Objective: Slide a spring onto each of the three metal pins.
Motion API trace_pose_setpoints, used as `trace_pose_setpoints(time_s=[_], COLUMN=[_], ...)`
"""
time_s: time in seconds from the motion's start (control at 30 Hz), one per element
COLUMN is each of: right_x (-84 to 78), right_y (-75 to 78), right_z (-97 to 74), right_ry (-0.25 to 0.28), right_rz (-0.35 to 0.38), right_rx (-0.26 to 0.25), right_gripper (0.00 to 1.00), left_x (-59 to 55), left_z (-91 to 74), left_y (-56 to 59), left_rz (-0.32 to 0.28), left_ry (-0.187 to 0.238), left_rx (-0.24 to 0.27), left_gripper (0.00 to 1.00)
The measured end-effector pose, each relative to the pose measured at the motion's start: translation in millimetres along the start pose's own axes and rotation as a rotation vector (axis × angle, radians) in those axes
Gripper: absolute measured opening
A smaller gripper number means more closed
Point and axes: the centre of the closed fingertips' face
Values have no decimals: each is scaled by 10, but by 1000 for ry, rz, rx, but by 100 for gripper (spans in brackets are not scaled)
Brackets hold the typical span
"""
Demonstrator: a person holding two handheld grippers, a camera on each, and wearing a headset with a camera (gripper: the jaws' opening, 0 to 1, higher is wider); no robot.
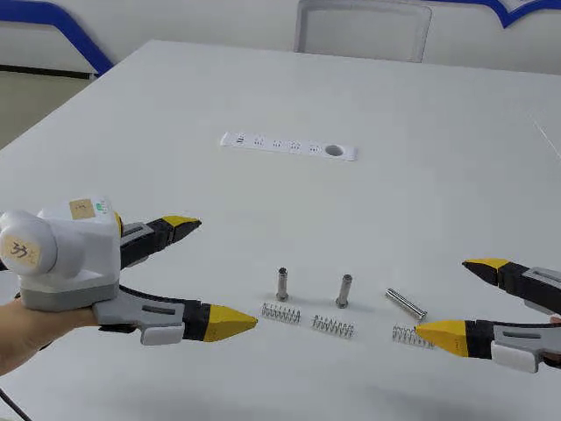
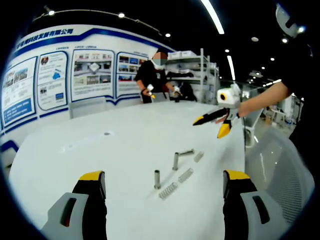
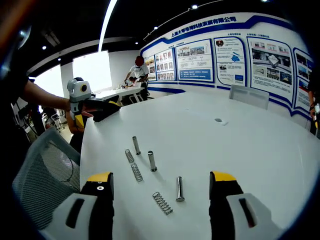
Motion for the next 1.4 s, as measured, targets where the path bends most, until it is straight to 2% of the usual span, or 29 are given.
trace_pose_setpoints(time_s=[0.17,0.33,0.5,0.73,1.03,1.17,1.4], right_x=[-21,-74,-79,-147,-257,-288,-424], right_y=[-1,36,74,98,46,82,171], right_z=[40,89,149,260,390,440,529], right_ry=[7,-10,-9,-38,-78,-85,-137], right_rz=[32,38,44,48,32,23,9], right_rx=[5,6,7,17,42,28,13], right_gripper=[77,75,73,68,62,63,58], left_x=[-55,-96,-120,-151,-138,-163,-161], left_z=[59,123,157,165,160,167,183], left_y=[23,57,42,12,-3,-31,-70], left_rz=[-8,-4,-5,-19,-56,-73,-92], left_ry=[-12,-25,-29,-34,-10,-4,17], left_rx=[-13,-29,-26,-14,-4,-1,7], left_gripper=[100,100,100,100,98,97,94])
Point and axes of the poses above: the centre of the closed fingertips' face, and the gripper's own axes: z roughly forward along the fingers, y roughly to its right, x roughly out of its top, and after that the axes turned 5 degrees about y, right-handed
